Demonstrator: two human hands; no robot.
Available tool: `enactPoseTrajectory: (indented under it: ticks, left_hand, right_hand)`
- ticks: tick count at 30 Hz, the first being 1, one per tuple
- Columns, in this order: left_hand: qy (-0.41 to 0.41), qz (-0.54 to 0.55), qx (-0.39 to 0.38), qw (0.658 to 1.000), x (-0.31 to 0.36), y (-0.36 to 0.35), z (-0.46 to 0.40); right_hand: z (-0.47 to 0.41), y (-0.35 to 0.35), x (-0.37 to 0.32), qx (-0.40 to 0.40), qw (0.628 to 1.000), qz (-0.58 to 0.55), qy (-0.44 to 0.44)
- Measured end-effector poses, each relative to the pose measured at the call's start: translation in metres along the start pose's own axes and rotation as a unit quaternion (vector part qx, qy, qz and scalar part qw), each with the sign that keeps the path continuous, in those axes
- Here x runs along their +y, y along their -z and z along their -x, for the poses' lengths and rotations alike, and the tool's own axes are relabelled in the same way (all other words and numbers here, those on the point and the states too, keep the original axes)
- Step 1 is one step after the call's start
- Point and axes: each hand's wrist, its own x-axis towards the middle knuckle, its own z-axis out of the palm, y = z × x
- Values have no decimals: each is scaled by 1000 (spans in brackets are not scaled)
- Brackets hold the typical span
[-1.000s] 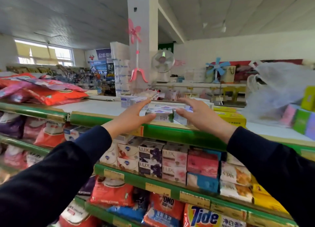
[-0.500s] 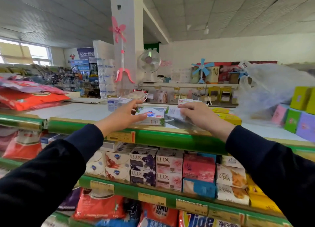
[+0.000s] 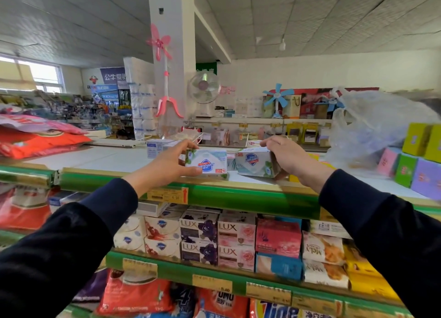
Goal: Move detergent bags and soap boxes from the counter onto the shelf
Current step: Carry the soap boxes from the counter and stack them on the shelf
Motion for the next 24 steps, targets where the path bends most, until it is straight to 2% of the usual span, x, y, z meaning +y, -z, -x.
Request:
enactPoseTrajectory:
  ticks: [2, 4, 7, 10, 14, 18, 20, 24]
  left_hand:
    - [-4, 5, -3, 1000, 1, 0, 1]
    - [-9, 12, 1, 1000, 1, 1, 2]
    - [2, 29, -2, 1000, 1, 4, 3]
    - [20, 35, -25, 999, -1, 6, 2]
    - [43, 8, -46, 998, -1, 7, 2]
    - [49, 78, -49, 995, 1, 9, 5]
    - [39, 145, -11, 989, 7, 12, 6]
    - [22, 274, 84, 958, 29, 23, 6]
  right_hand:
    - [-1, 4, 1, 20, 988, 141, 52]
    - [-1, 5, 3, 45, 956, 271, 103]
    - [3, 4, 5, 83, 941, 301, 131]
    - [6, 4, 4, 72, 952, 269, 129]
    - [13, 1, 4, -18, 957, 268, 110]
    - [14, -3, 10, -1, 962, 246, 116]
    - [12, -5, 11, 17, 975, 189, 116]
    - [5, -4, 6, 2, 997, -44, 70]
